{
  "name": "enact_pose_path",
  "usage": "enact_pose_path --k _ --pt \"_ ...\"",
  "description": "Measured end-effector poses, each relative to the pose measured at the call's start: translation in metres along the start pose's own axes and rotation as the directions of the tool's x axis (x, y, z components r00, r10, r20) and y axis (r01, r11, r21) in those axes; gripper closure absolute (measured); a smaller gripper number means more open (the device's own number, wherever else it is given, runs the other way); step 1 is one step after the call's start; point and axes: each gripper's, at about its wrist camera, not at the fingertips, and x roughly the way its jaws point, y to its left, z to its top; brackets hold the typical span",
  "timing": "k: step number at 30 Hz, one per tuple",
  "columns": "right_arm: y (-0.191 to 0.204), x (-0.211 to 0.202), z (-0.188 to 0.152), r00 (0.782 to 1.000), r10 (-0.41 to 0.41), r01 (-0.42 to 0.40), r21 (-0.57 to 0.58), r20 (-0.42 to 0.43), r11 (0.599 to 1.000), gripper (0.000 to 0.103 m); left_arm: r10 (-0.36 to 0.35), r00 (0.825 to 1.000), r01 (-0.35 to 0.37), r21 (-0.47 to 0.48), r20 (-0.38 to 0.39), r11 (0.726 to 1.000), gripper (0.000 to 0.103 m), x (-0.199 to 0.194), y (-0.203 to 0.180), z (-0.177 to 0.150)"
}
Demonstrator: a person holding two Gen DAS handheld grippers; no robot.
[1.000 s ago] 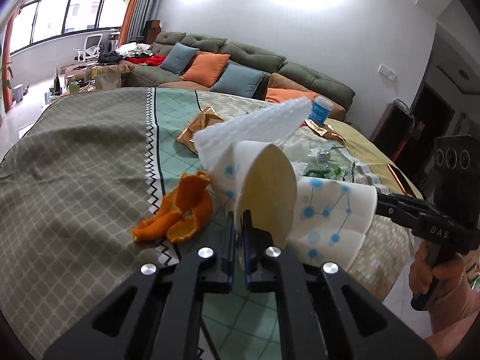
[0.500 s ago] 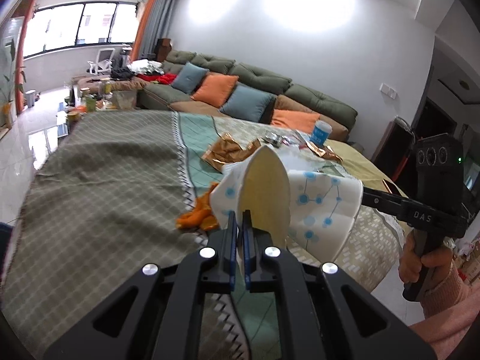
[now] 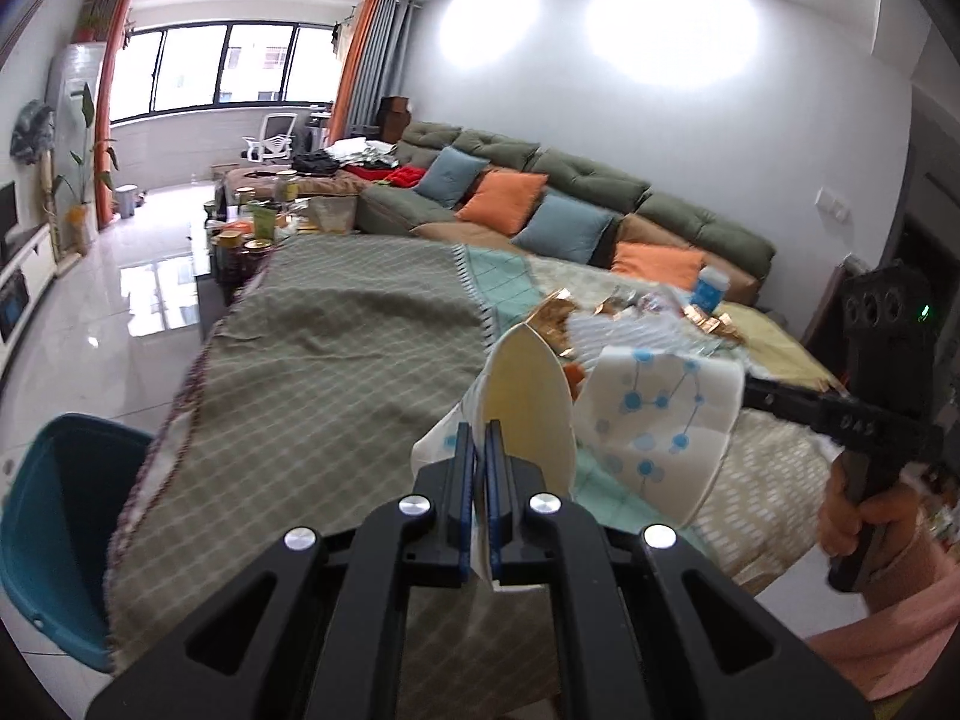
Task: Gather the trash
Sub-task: 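Lift both held paper cups and carry them toward the teal bin, then lower both cups into the teal bin and open both tools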
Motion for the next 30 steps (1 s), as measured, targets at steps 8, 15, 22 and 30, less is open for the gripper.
enact_pose_path --k 8,15,22,30 --pt "0.002 0.011 -0.007 0.999 0.01 -0.009 0.015 -0.033 1.0 0.1 0.032 0.993 -0.035 -0.024 -0.118 0.999 0.088 0.027 0.022 -0.012" --pt "0.008 0.021 -0.006 0.998 0.031 -0.03 0.016 -0.047 0.999 0.1 0.029 0.996 -0.035 -0.081 -0.079 0.996 0.097 0.015 0.039 -0.014" --pt "0.03 0.047 0.011 0.993 0.104 -0.105 -0.019 -0.06 0.994 0.1 0.111 0.994 -0.111 -0.147 -0.005 0.983 0.096 -0.024 0.064 -0.012" --pt "0.075 0.102 0.04 0.972 0.213 -0.221 -0.082 -0.101 0.972 0.1 0.281 0.959 -0.264 -0.227 0.045 0.937 0.096 -0.074 0.114 -0.01"
